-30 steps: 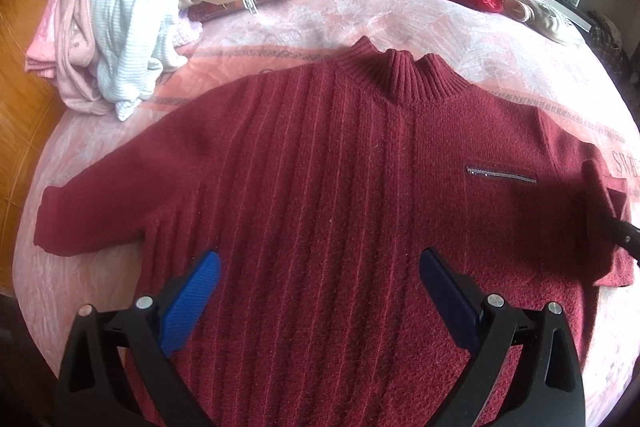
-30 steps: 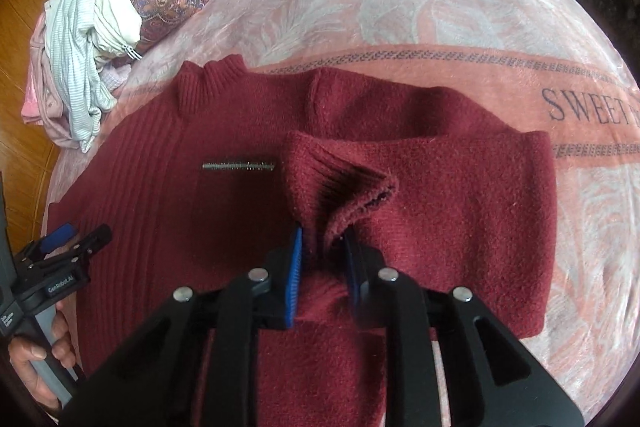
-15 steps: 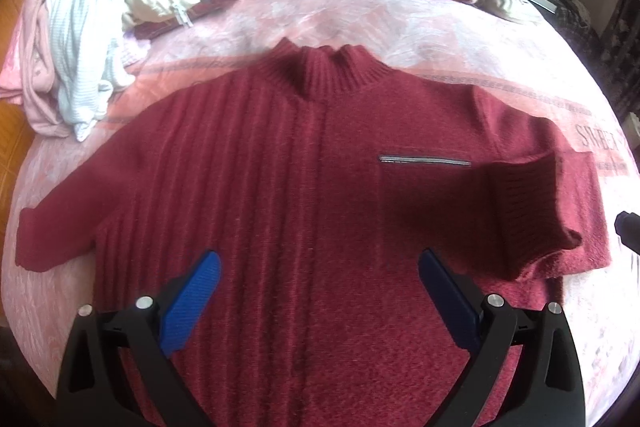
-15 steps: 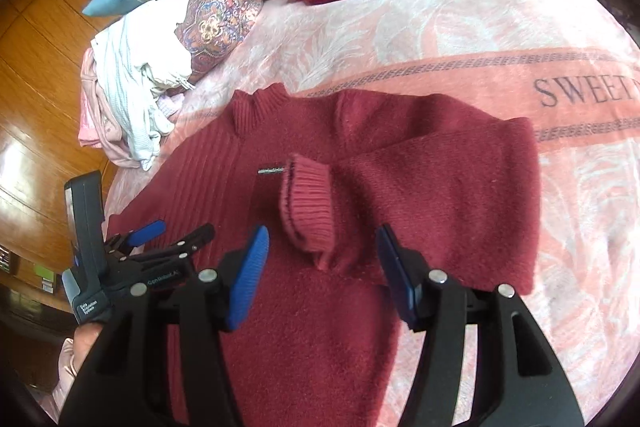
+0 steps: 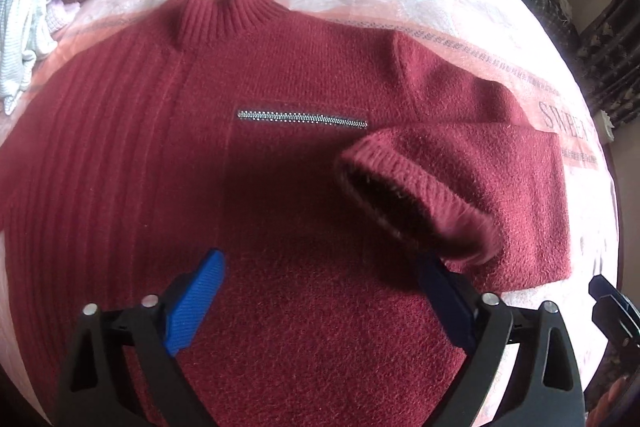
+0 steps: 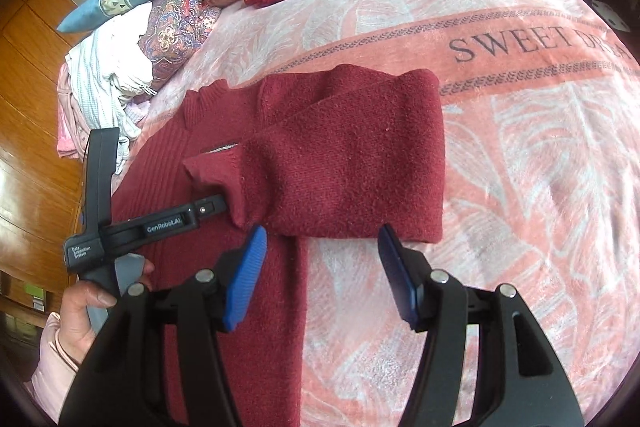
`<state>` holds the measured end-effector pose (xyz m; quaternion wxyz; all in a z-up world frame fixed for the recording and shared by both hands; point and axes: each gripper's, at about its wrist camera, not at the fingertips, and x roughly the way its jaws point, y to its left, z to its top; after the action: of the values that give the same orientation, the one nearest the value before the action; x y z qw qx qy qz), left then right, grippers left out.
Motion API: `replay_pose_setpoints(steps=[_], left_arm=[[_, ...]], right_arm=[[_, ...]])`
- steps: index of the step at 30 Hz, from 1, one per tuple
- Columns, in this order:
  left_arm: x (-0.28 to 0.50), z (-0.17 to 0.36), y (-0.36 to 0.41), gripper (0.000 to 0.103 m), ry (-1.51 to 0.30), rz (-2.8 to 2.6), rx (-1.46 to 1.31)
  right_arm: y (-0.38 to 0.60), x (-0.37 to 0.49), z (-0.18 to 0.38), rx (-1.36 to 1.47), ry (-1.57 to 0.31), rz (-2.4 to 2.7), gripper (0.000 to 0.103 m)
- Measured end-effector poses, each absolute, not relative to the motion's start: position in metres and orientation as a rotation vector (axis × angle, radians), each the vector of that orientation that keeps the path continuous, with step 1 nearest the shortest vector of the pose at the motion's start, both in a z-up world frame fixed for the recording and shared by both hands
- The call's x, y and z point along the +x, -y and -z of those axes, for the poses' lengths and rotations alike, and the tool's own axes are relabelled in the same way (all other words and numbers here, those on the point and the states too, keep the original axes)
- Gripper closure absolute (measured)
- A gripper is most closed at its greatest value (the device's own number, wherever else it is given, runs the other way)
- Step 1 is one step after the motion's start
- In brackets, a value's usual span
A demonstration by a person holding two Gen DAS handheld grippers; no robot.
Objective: Fold small clothes
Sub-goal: 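Carry the cuff with the right tool across the sweater body and release, then grasp the other sleeve cuff with the left tool and lift it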
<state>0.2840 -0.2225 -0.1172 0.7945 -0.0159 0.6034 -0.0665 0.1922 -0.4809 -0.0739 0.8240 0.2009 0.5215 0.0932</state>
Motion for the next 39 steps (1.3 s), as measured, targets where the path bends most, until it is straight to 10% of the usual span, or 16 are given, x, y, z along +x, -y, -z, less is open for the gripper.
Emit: replay_pose_setpoints(steps=[15,19,22,39], left_arm=[[0.279,0.116,0.228,0.005,-1.33,0.068,-0.063],[0.294,0.122,0.221,0.063,-1.32,0.175,-0.212],[0.298,0.12,0.209,0.081,-1.308,0.238,-0.364],[0.306,-0.014,0.027,0.083,-0.922,0.071,-0.368]], right_arm=[[0.478,0.184,0.09,0.409,-1.131,-0.187,0.043],[0.483,0.185,0.093,0.416,-1.14,-0.167,0.043],[0.487,0.183,0.095,0.425,-1.143,-0.157,0.043],[0.455,0.202,0.077,0.376,-1.123,-0.2,0.043]])
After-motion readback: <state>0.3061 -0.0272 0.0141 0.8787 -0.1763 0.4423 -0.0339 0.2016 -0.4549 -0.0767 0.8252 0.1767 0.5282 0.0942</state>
